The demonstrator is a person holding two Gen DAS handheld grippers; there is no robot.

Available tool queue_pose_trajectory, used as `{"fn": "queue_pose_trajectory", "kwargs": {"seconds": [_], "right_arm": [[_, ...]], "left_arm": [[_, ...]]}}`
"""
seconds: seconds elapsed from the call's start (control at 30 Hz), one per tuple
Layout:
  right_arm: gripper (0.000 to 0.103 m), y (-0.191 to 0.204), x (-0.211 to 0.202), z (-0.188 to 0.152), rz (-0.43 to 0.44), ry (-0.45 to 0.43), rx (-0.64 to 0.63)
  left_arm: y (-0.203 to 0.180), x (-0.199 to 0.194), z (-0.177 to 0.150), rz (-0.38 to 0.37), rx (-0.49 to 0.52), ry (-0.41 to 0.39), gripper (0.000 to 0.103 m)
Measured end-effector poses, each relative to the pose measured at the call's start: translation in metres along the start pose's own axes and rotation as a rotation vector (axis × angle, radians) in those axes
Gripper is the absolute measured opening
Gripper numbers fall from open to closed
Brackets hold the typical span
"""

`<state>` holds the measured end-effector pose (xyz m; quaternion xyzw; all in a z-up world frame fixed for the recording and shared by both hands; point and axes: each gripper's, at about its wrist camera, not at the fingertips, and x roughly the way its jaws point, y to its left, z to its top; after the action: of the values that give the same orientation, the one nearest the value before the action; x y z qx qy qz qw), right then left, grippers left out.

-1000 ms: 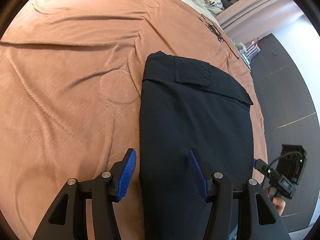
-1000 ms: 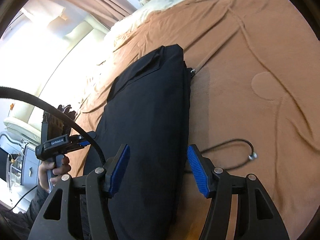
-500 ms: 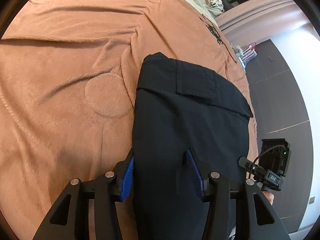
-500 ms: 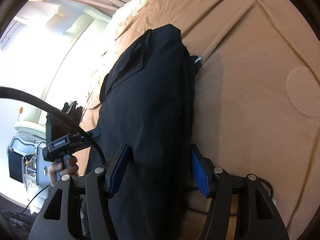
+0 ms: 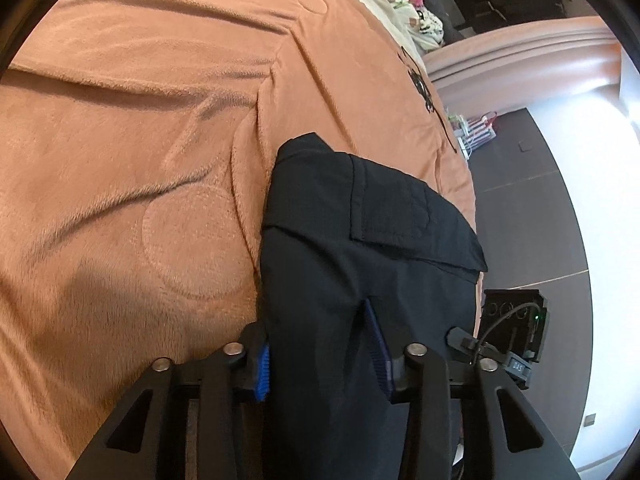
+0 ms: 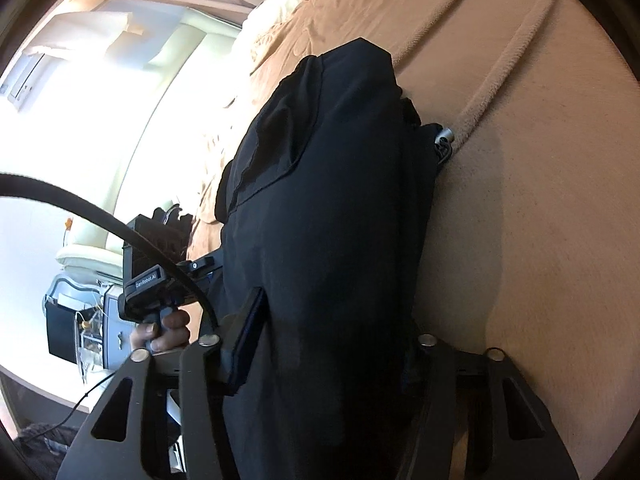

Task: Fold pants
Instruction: 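Grasp the folded pants with left tool while right tool grasps its side, then lift the folded pants off the bed with both tools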

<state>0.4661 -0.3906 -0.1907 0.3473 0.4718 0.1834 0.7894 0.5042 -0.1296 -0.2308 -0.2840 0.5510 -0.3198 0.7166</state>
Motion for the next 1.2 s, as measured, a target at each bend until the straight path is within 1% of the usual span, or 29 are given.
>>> {"fn": "queue_pose_trajectory", "kwargs": {"seconds": [0.03,0.07,0.13,0.23,0.47,0.63,0.77,1.03,1.2], "right_arm": [[0.036,0.001,0.000,-0.001,0.004,-0.002,-0.005],[0.029,0.002,-0.001,-0.002,0.006,-0.004,-0.011],[0.024,0.007,-0.009,-0.007,0.000,-0.024,-0.036],[0.020,0.018,-0.018,-0.016,-0.015,-0.048,-0.065],[0.020,0.050,-0.038,-0.039,-0.052,-0.092,-0.131],[0.019,0.067,-0.049,-0.057,-0.056,-0.128,-0.155],[0.018,0.087,-0.058,-0.073,-0.063,-0.168,-0.199],[0.018,0.131,-0.082,-0.106,-0.054,-0.247,-0.287],[0.018,0.159,-0.091,-0.125,-0.041,-0.287,-0.335]], "left_arm": [[-0.002,-0.001,0.000,0.005,0.005,-0.003,0.029],[-0.004,-0.004,0.000,0.007,0.011,-0.009,0.026],[-0.009,-0.011,-0.002,0.000,0.023,-0.019,0.018],[-0.018,-0.019,-0.004,0.001,0.052,-0.035,0.014],[-0.037,-0.038,-0.013,-0.007,0.090,-0.076,0.012],[-0.049,-0.051,-0.018,-0.021,0.115,-0.099,0.012],[-0.061,-0.061,-0.023,-0.023,0.139,-0.132,0.011],[-0.088,-0.102,-0.039,-0.042,0.197,-0.214,0.011],[-0.096,-0.130,-0.048,-0.041,0.218,-0.269,0.011]]}}
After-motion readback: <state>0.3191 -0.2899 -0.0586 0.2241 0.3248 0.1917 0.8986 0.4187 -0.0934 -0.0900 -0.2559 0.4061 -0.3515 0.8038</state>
